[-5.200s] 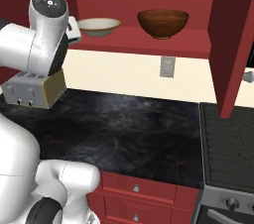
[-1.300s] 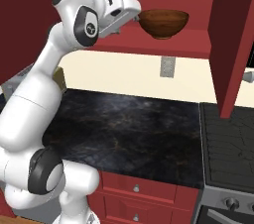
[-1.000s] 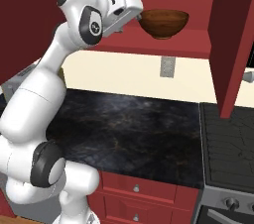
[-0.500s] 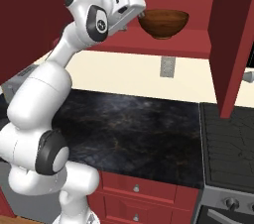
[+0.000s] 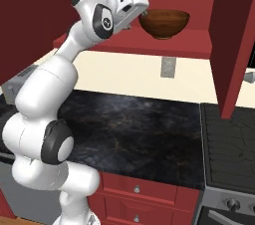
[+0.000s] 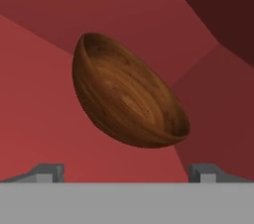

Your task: Move the bowls from the cabinet to the plates on the dining table.

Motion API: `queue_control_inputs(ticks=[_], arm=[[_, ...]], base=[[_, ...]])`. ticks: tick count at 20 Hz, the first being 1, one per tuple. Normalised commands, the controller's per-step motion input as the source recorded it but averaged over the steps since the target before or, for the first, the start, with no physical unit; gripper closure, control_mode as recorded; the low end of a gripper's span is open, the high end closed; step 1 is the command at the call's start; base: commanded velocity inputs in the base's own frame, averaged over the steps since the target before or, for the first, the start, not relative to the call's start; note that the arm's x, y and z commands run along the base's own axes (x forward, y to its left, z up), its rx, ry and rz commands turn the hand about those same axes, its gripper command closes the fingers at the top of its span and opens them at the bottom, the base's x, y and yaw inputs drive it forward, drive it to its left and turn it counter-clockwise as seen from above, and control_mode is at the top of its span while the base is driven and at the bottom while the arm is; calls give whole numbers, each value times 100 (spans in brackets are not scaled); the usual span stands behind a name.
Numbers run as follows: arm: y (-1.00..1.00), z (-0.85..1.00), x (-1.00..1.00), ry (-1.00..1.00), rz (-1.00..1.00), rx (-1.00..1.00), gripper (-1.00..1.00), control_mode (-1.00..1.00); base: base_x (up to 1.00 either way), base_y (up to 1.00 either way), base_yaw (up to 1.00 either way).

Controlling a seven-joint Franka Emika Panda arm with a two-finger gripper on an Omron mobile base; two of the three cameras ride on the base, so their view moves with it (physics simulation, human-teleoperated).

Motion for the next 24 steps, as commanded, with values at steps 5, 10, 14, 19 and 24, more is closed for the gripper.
queue_control_inputs(ticks=[5,10,14,19,24], arm=[[-7,-3,19,3,0,0,-100,-100],[-8,-9,19,1,1,0,-100,-100],[-8,-15,19,0,1,0,-100,-100],[-10,-7,19,0,1,0,-100,-100],[-7,0,21,0,2,0,-100,-100]], base=[[0,0,0],[0,0,0],[0,0,0],[0,0,0],[0,0,0]])
